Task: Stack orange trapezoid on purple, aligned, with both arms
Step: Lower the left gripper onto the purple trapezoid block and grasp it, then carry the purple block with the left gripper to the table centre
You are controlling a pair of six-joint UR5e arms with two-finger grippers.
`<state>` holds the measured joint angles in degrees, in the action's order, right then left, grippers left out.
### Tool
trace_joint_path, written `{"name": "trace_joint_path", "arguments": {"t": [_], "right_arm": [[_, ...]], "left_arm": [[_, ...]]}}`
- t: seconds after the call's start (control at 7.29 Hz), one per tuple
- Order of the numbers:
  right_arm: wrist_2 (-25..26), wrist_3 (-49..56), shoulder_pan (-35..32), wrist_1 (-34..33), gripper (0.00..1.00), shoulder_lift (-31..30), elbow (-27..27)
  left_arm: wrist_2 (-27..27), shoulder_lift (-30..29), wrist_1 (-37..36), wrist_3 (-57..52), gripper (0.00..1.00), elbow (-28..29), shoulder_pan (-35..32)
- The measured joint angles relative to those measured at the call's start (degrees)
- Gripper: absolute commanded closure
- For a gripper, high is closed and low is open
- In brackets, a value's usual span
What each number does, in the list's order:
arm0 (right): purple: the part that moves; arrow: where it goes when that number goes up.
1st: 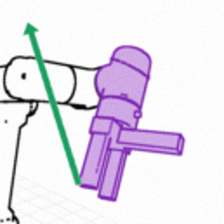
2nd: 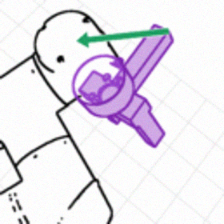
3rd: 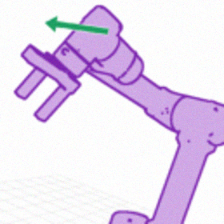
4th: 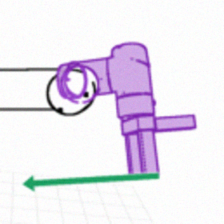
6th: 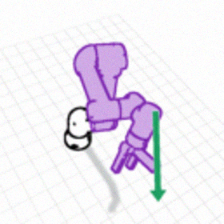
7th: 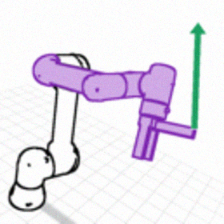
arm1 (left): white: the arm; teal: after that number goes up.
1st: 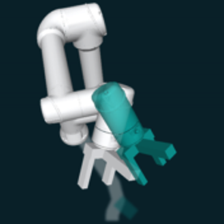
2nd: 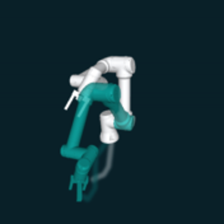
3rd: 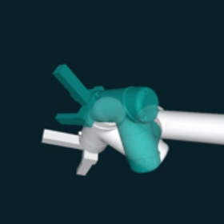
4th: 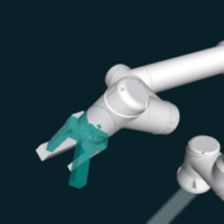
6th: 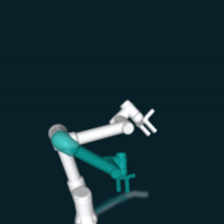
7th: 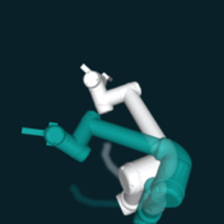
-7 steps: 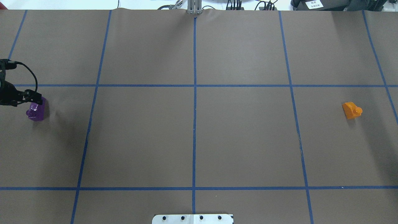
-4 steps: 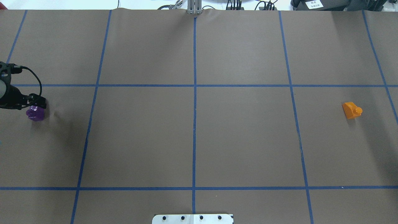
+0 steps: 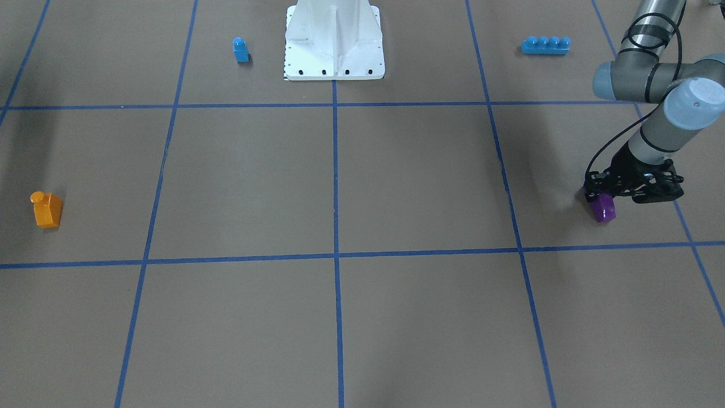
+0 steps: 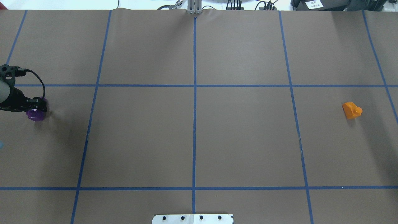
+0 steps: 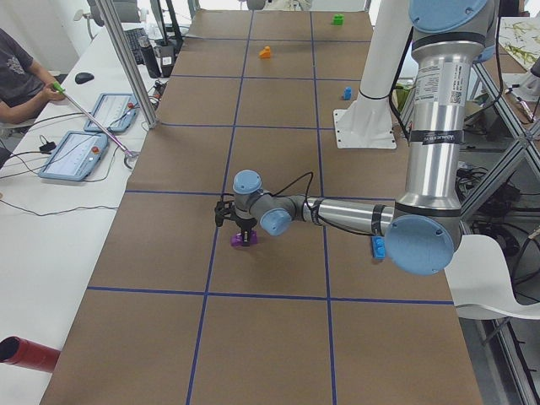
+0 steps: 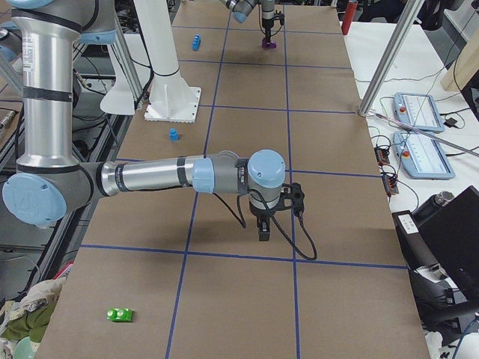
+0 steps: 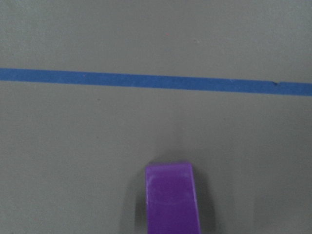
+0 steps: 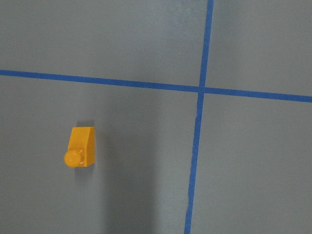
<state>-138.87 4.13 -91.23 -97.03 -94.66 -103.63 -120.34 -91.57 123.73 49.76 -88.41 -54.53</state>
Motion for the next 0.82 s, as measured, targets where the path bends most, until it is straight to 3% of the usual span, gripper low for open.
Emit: {"name": "trace_joint_path", "arguments": {"t": [0.55,0.82], "right_arm": [[-0.5,0.0,0.0,0.0,0.00,0.0,0.0],[-0.6,-0.1,0.0,0.0,0.00,0.3,0.1]], "left_arm": [[0.0,-1.4,-4.9,-4.3,1.00,-8.2,-0.3],[0.2,-9.9,-9.5,-9.2,1.00,-10.1,0.7]]}}
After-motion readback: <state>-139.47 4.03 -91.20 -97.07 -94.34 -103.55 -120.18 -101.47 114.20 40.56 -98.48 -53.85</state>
